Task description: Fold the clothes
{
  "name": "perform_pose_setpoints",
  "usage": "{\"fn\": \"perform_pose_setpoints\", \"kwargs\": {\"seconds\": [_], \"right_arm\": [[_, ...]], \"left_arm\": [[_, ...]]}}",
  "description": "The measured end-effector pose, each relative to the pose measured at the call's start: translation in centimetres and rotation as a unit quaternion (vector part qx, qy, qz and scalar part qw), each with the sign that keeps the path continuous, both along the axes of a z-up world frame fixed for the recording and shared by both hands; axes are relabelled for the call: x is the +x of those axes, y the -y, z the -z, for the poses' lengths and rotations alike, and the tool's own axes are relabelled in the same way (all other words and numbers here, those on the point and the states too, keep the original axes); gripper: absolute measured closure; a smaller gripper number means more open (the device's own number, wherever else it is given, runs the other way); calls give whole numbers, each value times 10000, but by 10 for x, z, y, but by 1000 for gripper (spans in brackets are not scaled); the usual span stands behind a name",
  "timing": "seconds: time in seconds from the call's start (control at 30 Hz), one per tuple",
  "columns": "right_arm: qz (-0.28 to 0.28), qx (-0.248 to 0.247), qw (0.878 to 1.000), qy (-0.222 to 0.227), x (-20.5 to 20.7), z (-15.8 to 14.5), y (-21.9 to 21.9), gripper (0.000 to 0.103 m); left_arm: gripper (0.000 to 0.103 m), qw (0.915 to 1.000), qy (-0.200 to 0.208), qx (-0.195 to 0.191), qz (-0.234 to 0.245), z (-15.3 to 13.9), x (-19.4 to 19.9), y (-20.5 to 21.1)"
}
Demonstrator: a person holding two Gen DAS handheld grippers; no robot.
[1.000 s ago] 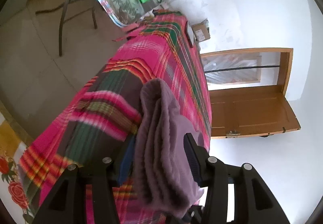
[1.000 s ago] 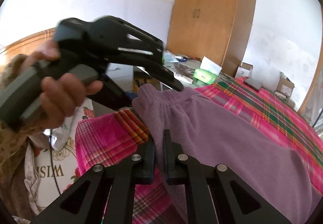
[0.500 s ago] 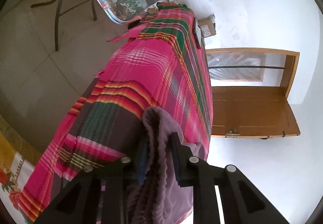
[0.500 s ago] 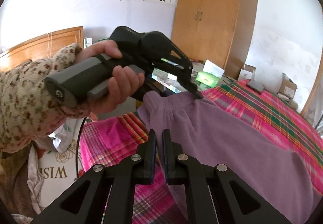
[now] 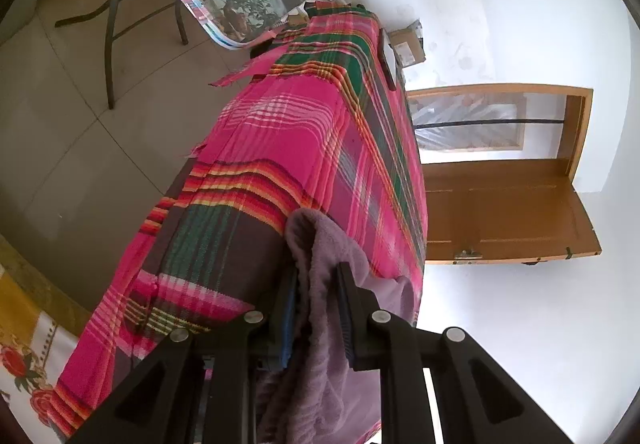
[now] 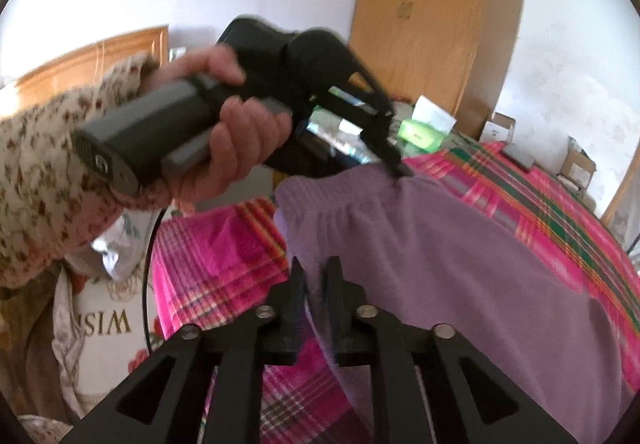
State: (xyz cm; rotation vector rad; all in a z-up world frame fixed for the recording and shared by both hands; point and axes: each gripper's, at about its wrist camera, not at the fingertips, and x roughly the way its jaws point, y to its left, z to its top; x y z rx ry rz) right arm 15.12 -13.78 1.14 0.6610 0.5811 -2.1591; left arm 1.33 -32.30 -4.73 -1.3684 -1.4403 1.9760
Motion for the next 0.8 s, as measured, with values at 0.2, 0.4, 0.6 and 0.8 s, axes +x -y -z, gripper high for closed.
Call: {"fn": "perform_pose_setpoints", "kwargs": {"seconds": [0.2, 0.4, 0.6, 0.8], "right_arm": [[52, 263, 9996, 26, -4, 5, 13, 68], [151, 574, 9982, -40, -7, 10, 31, 65], [299, 694, 9971, -74, -14, 10, 49, 65], [319, 678, 9972, -49, -15, 10, 53, 73]], "left_arm": [[83, 10000, 4, -56, 38, -2, 3, 3], [83, 9999, -9, -58, 92, -2, 3, 5], [83, 9997, -21, -115, 197, -2, 1, 6], [84, 9993, -64, -197, 317, -5, 0, 6]]}}
